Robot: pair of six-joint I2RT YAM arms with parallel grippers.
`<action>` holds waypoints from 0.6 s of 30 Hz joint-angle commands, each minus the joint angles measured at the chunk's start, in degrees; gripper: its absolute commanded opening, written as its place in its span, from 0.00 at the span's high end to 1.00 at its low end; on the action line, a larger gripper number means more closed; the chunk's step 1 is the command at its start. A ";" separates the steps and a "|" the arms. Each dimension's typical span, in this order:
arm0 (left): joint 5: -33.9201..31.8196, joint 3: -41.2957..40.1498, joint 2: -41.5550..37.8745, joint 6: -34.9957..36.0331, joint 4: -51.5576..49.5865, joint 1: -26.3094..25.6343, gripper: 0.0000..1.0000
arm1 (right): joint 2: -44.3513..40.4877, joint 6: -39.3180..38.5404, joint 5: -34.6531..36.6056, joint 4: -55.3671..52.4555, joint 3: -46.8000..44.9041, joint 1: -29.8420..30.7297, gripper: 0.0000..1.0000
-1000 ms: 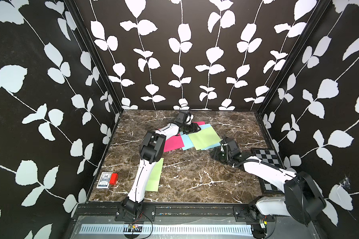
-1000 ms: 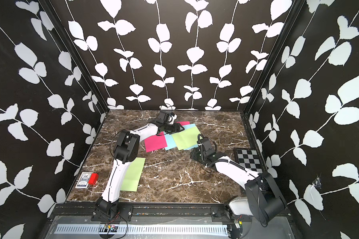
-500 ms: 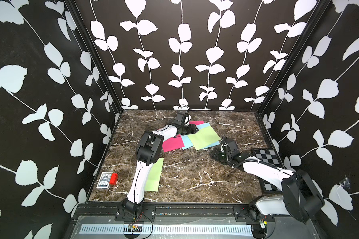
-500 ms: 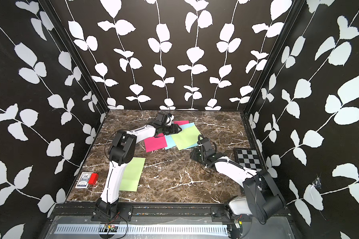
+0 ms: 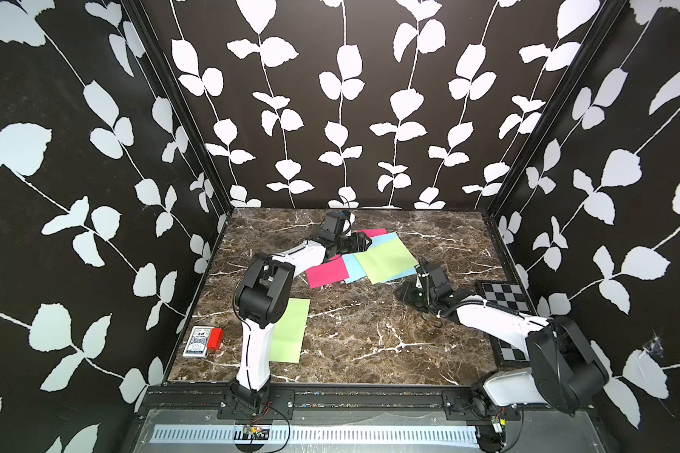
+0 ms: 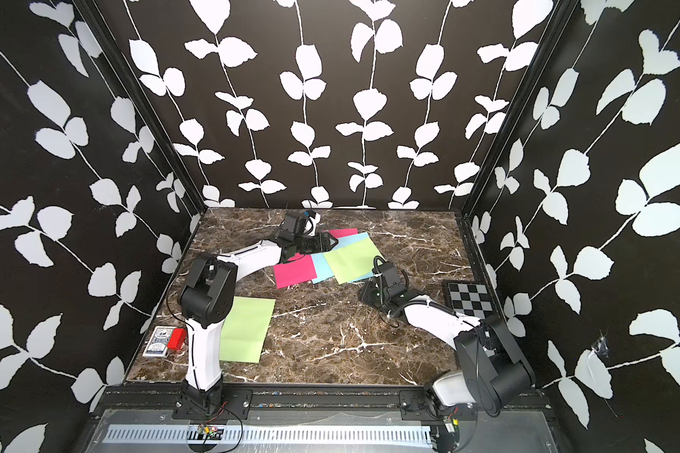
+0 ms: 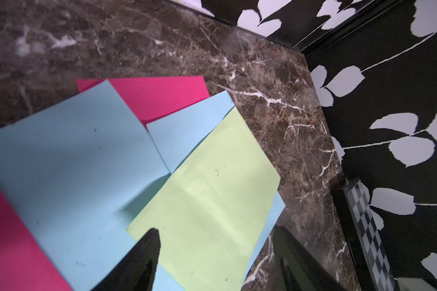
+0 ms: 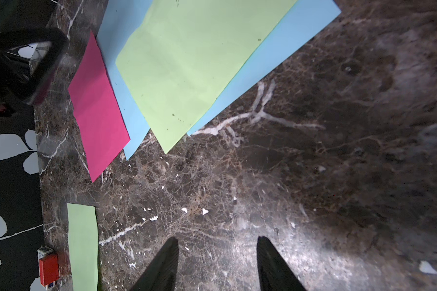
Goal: Sort the scattered colored papers by color
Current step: Pick up the colored paper from the center of the board.
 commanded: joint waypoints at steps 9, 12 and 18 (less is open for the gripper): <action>2.15 -4.02 -1.77 -3.71 3.56 0.27 0.26 | 1.12 0.87 0.73 1.87 -1.64 -0.24 0.49; 2.39 -3.50 -0.86 -4.22 3.02 0.16 0.26 | 1.22 1.00 0.85 2.00 -1.80 -0.25 0.49; 1.79 -5.08 -0.69 -5.60 4.48 0.18 0.25 | 1.37 0.82 0.86 2.08 -1.98 -0.23 0.49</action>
